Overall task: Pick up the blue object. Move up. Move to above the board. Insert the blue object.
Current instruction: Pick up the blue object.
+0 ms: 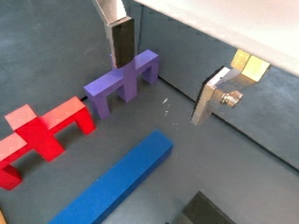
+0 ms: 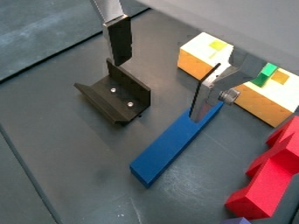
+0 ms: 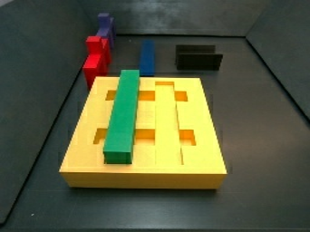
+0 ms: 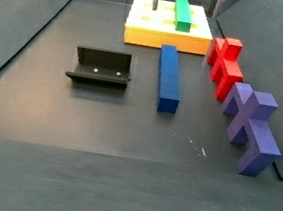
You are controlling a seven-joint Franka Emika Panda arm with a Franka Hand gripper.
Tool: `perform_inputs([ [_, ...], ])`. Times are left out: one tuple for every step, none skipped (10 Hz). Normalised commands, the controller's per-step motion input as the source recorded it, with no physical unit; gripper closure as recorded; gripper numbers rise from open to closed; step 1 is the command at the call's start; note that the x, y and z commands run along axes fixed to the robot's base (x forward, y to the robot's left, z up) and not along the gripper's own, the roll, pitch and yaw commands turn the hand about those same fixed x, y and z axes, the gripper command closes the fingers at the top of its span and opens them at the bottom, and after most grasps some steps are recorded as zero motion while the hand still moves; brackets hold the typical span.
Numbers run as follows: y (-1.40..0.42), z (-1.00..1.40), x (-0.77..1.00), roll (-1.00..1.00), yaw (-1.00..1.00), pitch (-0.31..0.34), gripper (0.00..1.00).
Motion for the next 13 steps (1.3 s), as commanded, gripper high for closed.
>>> perform_inputs([
  [0.0, -0.01, 0.0, 0.0, 0.01, 0.0, 0.0],
  [-0.09, -0.15, 0.0, 0.0, 0.02, -0.014, 0.0],
  [-0.16, -0.25, 0.07, 0.0, 0.01, -0.009, 0.0],
  [-0.25, -0.25, 0.04, 0.0, 0.0, -0.031, 0.0],
  [-0.36, -0.3, 0.21, 0.05, 0.0, 0.0, 0.0],
  [-0.43, -0.4, 0.18, 0.1, 0.01, -0.004, 0.0],
  [-0.47, -0.53, 0.08, 0.13, 0.06, -0.074, 0.0],
  [-0.39, -0.69, 0.16, 0.09, 0.0, -0.076, 0.0],
  [-0.24, -0.8, 0.05, 0.06, 0.0, -0.117, 0.0],
  [-0.12, -0.84, 0.0, 0.01, 0.0, -0.169, 0.0],
  [-0.11, -0.81, 0.0, 0.02, 0.0, -0.136, 0.0],
  [-0.15, -0.7, -0.22, 0.08, 0.0, -0.187, 0.0],
  [-0.21, -0.74, -0.13, 0.13, 0.0, -0.204, 0.0],
])
